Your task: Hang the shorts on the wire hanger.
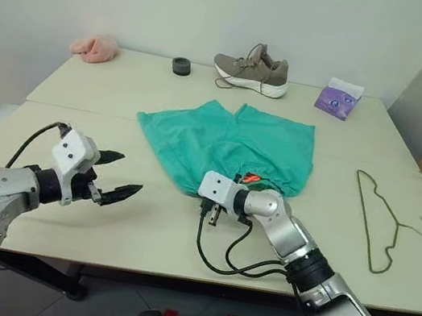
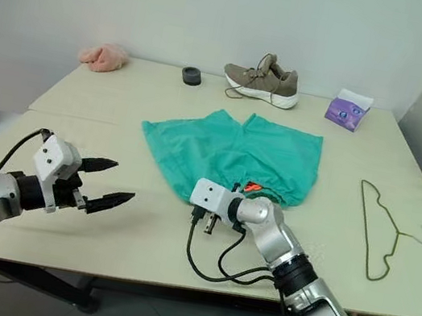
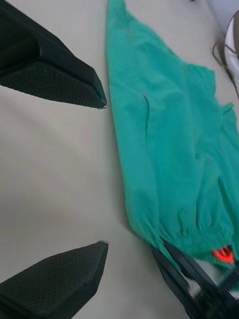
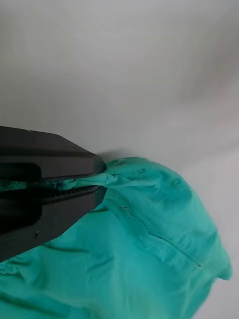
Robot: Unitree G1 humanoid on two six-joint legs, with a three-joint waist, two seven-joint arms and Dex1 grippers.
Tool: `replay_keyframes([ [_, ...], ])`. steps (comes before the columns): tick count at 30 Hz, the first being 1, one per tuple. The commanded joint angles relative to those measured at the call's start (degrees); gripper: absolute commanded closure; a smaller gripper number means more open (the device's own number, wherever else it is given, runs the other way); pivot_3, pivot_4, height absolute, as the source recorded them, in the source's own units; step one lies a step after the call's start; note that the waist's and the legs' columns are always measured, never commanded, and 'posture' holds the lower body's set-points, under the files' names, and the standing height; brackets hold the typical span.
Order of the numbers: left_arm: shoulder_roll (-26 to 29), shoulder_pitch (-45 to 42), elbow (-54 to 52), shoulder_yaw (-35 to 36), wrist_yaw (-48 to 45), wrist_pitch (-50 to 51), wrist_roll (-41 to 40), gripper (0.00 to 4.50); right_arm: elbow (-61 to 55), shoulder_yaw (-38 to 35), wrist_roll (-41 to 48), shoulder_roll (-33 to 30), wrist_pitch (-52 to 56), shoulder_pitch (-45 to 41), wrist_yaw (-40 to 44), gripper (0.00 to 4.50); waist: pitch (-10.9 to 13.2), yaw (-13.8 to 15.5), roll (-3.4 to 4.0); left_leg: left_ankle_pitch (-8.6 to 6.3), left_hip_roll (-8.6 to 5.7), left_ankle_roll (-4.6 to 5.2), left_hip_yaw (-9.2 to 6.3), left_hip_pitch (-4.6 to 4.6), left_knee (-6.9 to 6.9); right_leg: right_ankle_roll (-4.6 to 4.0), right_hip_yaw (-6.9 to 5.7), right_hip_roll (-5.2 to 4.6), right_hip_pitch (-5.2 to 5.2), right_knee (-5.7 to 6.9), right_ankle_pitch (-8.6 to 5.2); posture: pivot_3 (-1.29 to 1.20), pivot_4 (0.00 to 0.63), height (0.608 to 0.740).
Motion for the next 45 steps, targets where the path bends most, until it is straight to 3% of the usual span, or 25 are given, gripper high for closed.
replay_keyframes([
  [1,-1.0,-4.1,2.4,-2.6,1.4,-7.5,4.9,0.0,-11.1,-2.4,3.8,-3.8,4.4,0.6,5.6,4.47,0.0,-0.1,0.0,0.0,-0.01,0.0,0.02,0.0,0.01,0.0,0.0,0.0,0.0,-0.01,0.0,-0.07,0.064,0.74],
  [9,-2.8,-12.1,15.2,-9.4,3.5,-23.3,16.3,0.0,-26.3,-3.5,10.0,-9.4,14.1,0.6,11.1,4.47,0.0,-1.0,0.0,0.0,0.01,0.01,0.1,0.02,0.0,0.0,0.02,0.21,-0.03,0.01,0.0,-0.12,0.07,0.74],
  [23,-1.1,-21.8,42.3,-17.8,15.2,-45.9,35.6,0.0,-35.0,-10.1,19.4,-17.7,20.3,1.8,12.3,4.47,0.0,-3.3,0.0,-0.01,0.02,0.01,0.12,-0.04,0.01,0.03,-0.03,0.0,-0.07,-0.01,0.01,-0.19,0.083,0.74],
  [37,-1.4,-27.7,53.2,-23.8,24.8,-54.5,45.2,4.36,-40.2,-15.7,31.0,-20.6,27.2,1.9,11.9,4.5,0.0,-4.8,0.0,-0.01,0.04,0.01,0.05,-0.11,0.0,0.04,-0.03,-0.05,-0.1,0.0,0.01,-0.2,0.088,0.74],
  [42,0.4,-28.8,55.1,-25.5,24.8,-56.5,47.3,4.46,-37.8,-15.3,30.6,-24.7,23.4,2.3,14.0,4.5,0.0,-5.1,0.0,-0.01,0.05,0.01,0.04,-0.11,0.0,0.04,-0.04,-0.05,-0.11,0.0,0.01,-0.19,0.091,0.74],
  [45,3.3,-28.5,54.6,-27.2,17.6,-57.1,46.7,4.46,-27.1,-10.5,20.1,-29.9,9.4,0.9,15.7,4.5,0.1,-5.3,0.0,-0.01,0.06,0.01,0.05,-0.11,-0.01,0.06,-0.05,-0.05,-0.12,0.0,0.0,-0.18,0.094,0.74],
])
